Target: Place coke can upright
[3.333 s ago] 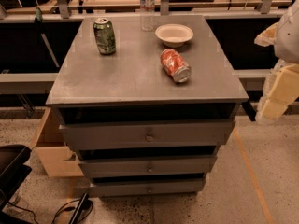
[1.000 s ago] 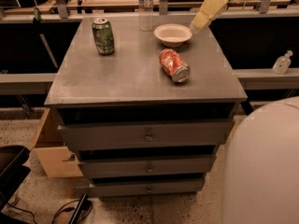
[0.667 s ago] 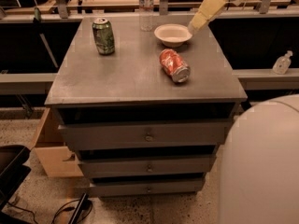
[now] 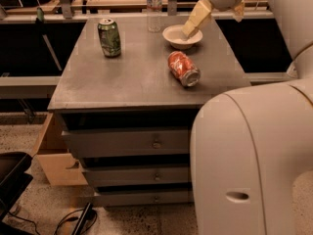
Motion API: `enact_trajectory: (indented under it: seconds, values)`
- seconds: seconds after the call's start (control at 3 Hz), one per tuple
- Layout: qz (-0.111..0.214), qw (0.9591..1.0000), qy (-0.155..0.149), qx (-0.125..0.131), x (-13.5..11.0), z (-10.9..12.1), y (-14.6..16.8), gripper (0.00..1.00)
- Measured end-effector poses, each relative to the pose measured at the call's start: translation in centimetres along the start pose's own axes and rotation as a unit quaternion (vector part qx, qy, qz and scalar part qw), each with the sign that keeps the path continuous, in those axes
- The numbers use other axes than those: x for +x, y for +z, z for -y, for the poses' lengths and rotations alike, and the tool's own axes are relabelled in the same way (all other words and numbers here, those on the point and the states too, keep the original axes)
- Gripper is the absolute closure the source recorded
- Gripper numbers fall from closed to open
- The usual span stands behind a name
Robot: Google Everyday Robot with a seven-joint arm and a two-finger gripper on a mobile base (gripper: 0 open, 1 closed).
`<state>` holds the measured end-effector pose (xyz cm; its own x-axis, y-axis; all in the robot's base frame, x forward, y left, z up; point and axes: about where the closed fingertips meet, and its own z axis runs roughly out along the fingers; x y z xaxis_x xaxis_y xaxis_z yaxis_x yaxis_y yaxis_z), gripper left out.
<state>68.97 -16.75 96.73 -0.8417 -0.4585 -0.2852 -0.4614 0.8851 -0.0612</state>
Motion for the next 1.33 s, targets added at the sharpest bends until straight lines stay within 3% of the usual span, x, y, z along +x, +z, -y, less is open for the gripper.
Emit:
enact_trajectory:
  seconds: [0.33,0.67,1.0,1.33]
  values:
    - [-0.013,0.9990,0.040,0.015,-1.3,-0.3,1.2,0.00]
    - [-0.024,0.9981,0.055,0.015,-2.4,-1.4,2.5,0.00]
    - [-0.030,0.9981,0.054,0.005,-2.9,-2.7,2.9,0.00]
    - [-0.041,0.9976,0.050,-0.024,-2.3,-4.1,3.6,0.00]
